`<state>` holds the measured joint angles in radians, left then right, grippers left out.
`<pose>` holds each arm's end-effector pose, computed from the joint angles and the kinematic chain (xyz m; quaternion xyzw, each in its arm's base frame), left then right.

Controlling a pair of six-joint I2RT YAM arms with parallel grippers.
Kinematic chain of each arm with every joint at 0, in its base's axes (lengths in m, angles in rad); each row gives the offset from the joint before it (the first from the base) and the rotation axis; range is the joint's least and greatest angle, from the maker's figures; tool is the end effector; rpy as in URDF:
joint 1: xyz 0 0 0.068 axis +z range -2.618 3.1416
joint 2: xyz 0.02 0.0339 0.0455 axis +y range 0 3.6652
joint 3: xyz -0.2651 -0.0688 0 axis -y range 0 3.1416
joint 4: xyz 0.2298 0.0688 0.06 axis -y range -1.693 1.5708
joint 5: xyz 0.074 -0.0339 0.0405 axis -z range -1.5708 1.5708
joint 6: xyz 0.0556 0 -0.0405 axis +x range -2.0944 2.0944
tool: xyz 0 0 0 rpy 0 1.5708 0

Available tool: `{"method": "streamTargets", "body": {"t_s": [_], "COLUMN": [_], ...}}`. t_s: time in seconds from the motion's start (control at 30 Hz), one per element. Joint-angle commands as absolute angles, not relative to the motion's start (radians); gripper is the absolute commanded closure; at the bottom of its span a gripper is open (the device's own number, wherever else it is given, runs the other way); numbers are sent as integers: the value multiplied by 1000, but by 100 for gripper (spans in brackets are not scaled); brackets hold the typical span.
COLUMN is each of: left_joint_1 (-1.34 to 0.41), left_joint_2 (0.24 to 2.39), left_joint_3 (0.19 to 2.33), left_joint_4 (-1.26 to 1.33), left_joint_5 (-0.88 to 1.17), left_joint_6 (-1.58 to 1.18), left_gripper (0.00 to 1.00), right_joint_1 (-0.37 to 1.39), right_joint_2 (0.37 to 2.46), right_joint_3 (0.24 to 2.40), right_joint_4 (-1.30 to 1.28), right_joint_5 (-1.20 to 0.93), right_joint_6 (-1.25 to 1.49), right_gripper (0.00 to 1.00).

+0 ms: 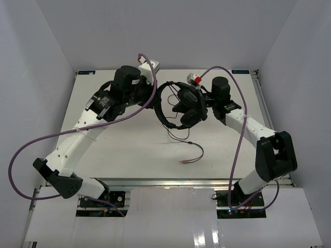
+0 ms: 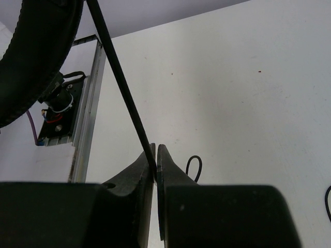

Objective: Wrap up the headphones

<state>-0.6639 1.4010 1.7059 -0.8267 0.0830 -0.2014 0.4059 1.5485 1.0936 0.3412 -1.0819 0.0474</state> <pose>0.2244 -0.1815 0.4365 0.2184 0.8370 -0.2424 0.4392 0.2988 0.1819 0.3201 -0.4514 0.5682 0.5026 0.4698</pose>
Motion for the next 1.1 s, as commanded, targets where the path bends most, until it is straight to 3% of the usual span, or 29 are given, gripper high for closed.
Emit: {"method": "streamTargets", "body": {"t_s": [0.0,0.47,1.07], "left_joint_1": [-664,-663,-664], "left_joint_2": [1403,1390,1335], "left_joint_3": [1837,1808,1696], "left_joint_4": [-803,-845,-829], "left_joint_5": [48,71,149], "left_joint_6": [-259,-298,-318], "left_gripper": [100,100,100], "right_joint_1": [386,286,209], "right_joint_2": [1523,1505,1516], "right_joint_3": [1061,1027,1071], "right_joint_4": [440,653,741], "right_joint_5": [-1110,-1101,-1024], "right_joint_6": [119,272,353], "right_gripper": [92,92,92]}}
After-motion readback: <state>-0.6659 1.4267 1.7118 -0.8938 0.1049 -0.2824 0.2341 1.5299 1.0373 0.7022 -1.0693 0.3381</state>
